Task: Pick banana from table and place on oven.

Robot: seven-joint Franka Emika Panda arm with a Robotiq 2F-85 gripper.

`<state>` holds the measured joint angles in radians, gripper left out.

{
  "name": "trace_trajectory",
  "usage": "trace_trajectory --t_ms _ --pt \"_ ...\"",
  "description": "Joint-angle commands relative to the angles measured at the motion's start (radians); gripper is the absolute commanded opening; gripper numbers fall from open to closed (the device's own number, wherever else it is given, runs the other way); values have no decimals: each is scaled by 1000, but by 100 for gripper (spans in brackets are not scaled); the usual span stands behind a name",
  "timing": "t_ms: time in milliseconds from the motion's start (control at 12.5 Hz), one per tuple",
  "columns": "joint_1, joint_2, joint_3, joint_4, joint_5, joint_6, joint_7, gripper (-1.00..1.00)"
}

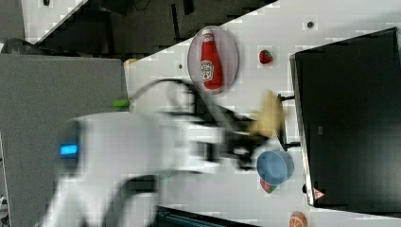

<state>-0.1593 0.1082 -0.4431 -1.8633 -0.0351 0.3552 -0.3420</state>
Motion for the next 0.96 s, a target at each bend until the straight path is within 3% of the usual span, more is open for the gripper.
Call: trace_trajectory --t_ms 80,320,800,960 --pt "12 40 -26 53 9 62 -243 -53" --pt "11 132 -72 87 10 79 -315 -44" --pt "11 165 -78 89 9 130 -361 88" --pt "23 140 -64 99 8 102 -363 100"
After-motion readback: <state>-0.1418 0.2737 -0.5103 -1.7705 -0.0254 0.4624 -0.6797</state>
